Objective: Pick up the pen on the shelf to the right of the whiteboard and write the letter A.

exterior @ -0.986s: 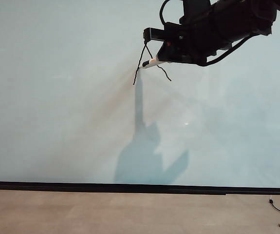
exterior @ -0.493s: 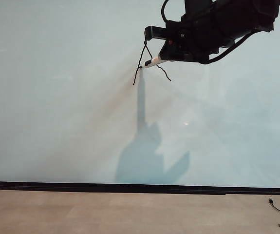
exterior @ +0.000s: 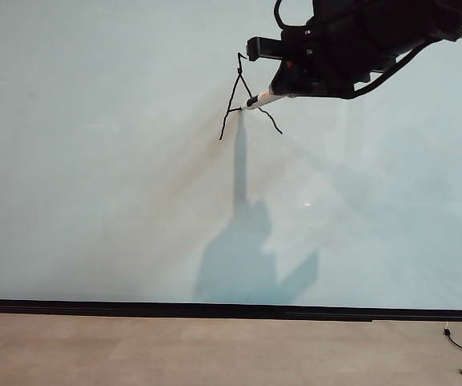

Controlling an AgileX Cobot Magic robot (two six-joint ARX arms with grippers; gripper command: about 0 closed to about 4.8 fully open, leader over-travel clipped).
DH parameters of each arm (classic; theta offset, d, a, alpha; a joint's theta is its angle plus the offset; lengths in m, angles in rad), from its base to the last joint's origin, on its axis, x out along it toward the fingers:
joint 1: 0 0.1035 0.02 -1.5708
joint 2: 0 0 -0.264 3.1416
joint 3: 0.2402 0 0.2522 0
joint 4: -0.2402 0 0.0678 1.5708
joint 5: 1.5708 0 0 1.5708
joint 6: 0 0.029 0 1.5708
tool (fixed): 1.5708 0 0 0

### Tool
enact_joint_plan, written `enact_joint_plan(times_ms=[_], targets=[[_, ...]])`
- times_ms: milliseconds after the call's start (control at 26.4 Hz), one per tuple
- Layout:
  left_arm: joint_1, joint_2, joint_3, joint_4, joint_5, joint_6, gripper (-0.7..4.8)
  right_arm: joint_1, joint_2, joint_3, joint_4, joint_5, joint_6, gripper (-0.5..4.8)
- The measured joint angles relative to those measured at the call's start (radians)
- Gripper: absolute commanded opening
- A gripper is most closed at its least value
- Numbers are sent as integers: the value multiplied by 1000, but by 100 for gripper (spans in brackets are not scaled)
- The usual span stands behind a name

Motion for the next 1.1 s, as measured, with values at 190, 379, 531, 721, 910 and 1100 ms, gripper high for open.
enact_joint_plan(times_ms=[190, 379, 531, 721, 910, 1100], targets=[[0, 0, 0, 0, 0, 0, -5, -4, -10, -5, -4, 3, -3, -3], [0, 0, 0, 0, 0, 0, -5, -6, -31, -23, -4, 23, -3, -3], [0, 0, 0, 0, 0, 0, -4, -13, -52, -46, 1, 41, -3, -3], [0, 0, 0, 0, 0, 0, -4, -14, -56, -55, 9, 42, -3, -3], [0, 0, 0, 0, 0, 0, -4, -12, -61, -58, 9, -7, 6, -3], [0, 0, 0, 0, 0, 0, -5, 76, -190, -143, -3, -29, -41, -3]])
